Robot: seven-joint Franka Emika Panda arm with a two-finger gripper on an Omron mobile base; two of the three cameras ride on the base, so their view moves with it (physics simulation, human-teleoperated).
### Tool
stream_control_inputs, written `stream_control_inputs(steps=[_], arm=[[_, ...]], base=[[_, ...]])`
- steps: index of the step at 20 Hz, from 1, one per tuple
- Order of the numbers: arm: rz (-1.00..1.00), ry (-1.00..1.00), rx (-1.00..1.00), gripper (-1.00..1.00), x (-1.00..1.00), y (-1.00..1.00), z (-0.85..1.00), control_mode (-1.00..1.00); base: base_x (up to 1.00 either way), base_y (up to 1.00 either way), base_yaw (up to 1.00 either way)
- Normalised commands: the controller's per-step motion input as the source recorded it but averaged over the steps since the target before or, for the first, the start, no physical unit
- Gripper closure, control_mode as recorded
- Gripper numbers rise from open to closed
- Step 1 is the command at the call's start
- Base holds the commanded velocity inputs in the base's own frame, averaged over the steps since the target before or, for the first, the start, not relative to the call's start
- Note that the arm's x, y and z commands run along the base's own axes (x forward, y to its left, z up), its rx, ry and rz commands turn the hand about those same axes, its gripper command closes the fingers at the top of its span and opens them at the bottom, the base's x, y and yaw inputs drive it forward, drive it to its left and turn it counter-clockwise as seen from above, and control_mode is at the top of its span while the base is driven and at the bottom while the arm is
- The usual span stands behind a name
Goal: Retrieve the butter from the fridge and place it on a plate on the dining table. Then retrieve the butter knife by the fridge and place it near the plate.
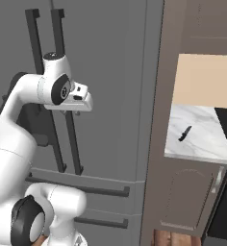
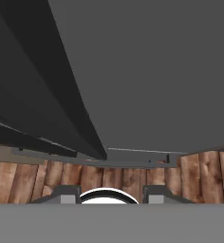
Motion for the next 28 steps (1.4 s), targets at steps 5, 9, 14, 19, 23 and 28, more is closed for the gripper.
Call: stream_control_inputs(steps=[5, 9, 14, 19, 23, 28], arm=[[0.00, 0.00, 0.00, -1.00, -0.01, 0.00, 0.00, 1.00], [0.00, 0.00, 0.00, -1.00, 0.00, 0.00, 0.00, 1.00], [0.00, 0.00, 0.00, -1.00, 0.00, 0.00, 0.00, 1.00], [0.00, 0.00, 0.00, -1.00, 0.00, 0.00, 0.00, 1.00], [0.00, 0.00, 0.00, -1.00, 0.00, 0.00, 0.00, 1.00], [0.00, 0.00, 0.00, -1.00, 0.00, 0.00, 0.00, 1.00]], base=[[-0.08, 0.00, 0.00], [-0.07, 0.07, -0.01], [-0.29, 0.39, -0.10], [-0.30, 0.41, -0.07], [-0.30, 0.08, 0.00], [-0.31, -0.23, 0.00]])
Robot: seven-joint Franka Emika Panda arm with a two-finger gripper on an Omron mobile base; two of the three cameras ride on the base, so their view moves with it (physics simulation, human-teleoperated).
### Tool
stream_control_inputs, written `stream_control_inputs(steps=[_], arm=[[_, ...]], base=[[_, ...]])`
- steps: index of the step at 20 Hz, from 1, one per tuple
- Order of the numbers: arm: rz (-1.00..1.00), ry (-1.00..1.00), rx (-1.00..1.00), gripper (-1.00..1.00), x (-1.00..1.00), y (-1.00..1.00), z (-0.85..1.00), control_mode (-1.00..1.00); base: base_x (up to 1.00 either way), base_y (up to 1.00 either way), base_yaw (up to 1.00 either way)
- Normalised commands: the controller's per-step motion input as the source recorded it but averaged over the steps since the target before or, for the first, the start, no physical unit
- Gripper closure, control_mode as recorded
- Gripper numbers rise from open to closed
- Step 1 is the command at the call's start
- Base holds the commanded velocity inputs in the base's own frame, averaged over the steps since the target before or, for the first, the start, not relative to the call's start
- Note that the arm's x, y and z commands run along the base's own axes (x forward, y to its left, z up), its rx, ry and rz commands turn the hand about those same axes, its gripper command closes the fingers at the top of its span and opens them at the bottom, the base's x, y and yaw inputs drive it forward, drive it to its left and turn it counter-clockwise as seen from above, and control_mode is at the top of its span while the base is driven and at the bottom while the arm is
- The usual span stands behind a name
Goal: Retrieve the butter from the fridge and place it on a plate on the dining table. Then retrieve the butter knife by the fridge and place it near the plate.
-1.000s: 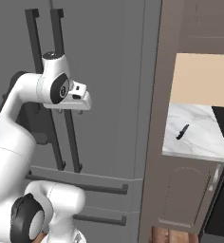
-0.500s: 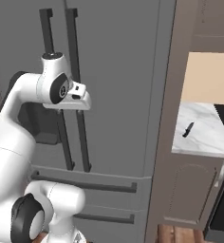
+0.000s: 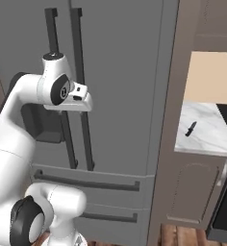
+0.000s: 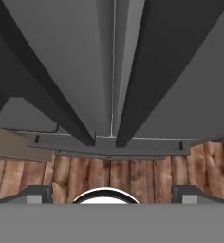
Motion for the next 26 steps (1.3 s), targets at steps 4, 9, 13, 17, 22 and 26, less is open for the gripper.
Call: stream_control_inputs(steps=[4, 9, 13, 17, 22, 26], arm=[[0.00, 0.00, 0.00, -1.00, 0.00, 0.00, 0.00, 1.00], [0.00, 0.00, 0.00, -1.00, 0.00, 0.00, 0.00, 1.00], [0.00, 0.00, 0.00, -1.00, 0.00, 0.00, 0.00, 1.00], [0.00, 0.00, 0.00, -1.00, 0.04, 0.00, 0.00, -1.00], [0.02, -0.18, 0.00, -1.00, 0.20, -0.12, -0.01, -1.00], [0.01, -0.24, 0.01, -1.00, 0.52, -0.24, 0.00, -1.00]], base=[[-0.49, -0.16, 0.00], [-0.58, -0.10, 0.00], [-0.20, -0.02, 0.00], [0.00, 0.00, 0.00], [0.00, 0.00, 0.00], [0.00, 0.00, 0.00]])
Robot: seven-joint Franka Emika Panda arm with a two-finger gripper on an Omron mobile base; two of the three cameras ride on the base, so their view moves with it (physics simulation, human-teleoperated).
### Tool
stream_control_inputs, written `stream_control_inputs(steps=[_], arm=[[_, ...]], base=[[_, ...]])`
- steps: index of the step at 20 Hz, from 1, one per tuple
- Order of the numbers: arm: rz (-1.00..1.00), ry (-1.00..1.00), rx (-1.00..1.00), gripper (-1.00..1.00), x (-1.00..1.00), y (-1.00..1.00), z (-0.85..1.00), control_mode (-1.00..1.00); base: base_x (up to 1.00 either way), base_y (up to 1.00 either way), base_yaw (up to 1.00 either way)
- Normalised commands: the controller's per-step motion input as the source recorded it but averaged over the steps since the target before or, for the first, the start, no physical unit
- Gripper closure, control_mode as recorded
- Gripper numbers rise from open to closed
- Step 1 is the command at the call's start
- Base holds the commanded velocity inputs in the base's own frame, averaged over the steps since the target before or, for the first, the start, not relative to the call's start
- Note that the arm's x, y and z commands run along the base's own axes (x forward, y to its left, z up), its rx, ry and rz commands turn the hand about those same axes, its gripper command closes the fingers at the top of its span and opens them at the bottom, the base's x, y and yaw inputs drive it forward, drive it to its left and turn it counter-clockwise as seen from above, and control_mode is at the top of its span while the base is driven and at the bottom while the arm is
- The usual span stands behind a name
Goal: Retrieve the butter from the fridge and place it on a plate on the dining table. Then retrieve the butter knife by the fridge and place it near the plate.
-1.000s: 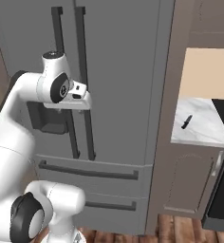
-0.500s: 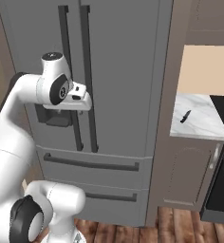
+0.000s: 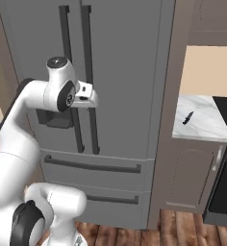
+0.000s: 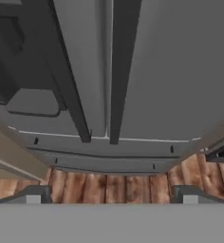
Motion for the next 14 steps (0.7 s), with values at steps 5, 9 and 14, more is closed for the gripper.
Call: stream_control_inputs(steps=[5, 9, 14], arm=[[-0.01, -0.21, 0.05, -1.00, 0.66, -0.13, 0.00, -1.00], [-0.01, -0.16, 0.00, -1.00, 0.64, 0.00, 0.00, -1.00], [0.00, -0.04, 0.00, -1.00, 0.46, 0.08, 0.00, -1.00]], base=[[0.00, 0.00, 0.00], [0.00, 0.00, 0.00], [0.00, 0.00, 0.00]])
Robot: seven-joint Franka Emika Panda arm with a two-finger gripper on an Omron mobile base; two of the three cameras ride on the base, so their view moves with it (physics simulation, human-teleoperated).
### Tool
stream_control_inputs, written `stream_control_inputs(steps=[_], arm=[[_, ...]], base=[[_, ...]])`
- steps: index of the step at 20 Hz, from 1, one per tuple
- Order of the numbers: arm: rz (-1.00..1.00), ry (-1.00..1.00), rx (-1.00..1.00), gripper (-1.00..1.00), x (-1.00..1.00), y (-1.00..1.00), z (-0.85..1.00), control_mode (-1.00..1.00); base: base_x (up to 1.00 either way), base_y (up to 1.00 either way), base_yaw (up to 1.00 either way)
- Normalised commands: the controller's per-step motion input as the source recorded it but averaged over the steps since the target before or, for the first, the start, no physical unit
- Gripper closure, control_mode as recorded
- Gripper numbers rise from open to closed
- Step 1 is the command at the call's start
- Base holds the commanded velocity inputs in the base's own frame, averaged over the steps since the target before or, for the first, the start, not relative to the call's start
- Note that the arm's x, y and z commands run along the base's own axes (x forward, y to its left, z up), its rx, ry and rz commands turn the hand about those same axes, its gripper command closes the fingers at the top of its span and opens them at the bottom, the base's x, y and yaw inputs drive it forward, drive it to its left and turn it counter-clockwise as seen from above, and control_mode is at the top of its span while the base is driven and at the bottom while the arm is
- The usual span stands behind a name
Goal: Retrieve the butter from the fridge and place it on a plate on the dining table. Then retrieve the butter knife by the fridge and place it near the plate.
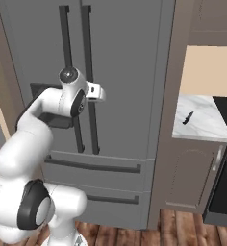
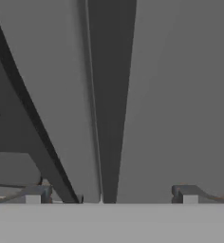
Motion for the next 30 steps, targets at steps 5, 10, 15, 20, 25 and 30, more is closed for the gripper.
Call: stream_control_inputs(steps=[5, 10, 15, 20, 25, 30], arm=[[0.00, -0.02, 0.00, -1.00, 0.43, 0.04, 0.00, -1.00], [0.00, 0.00, 0.00, -1.00, 0.50, 0.02, 0.00, -1.00], [0.00, -0.02, 0.00, -1.00, 0.47, 0.01, -0.05, -1.00], [0.00, -0.01, 0.00, -1.00, 0.54, 0.00, -0.16, -1.00], [0.00, -0.04, 0.00, -1.00, 0.43, 0.00, -0.08, -1.00], [0.00, -0.01, 0.00, 1.00, 0.38, 0.00, 0.00, -1.00]], base=[[0.00, 0.00, 0.00], [0.00, 0.00, 0.00], [0.00, 0.00, 0.00], [0.00, 0.00, 0.00], [0.00, 0.00, 0.00], [0.00, 0.00, 0.00]])
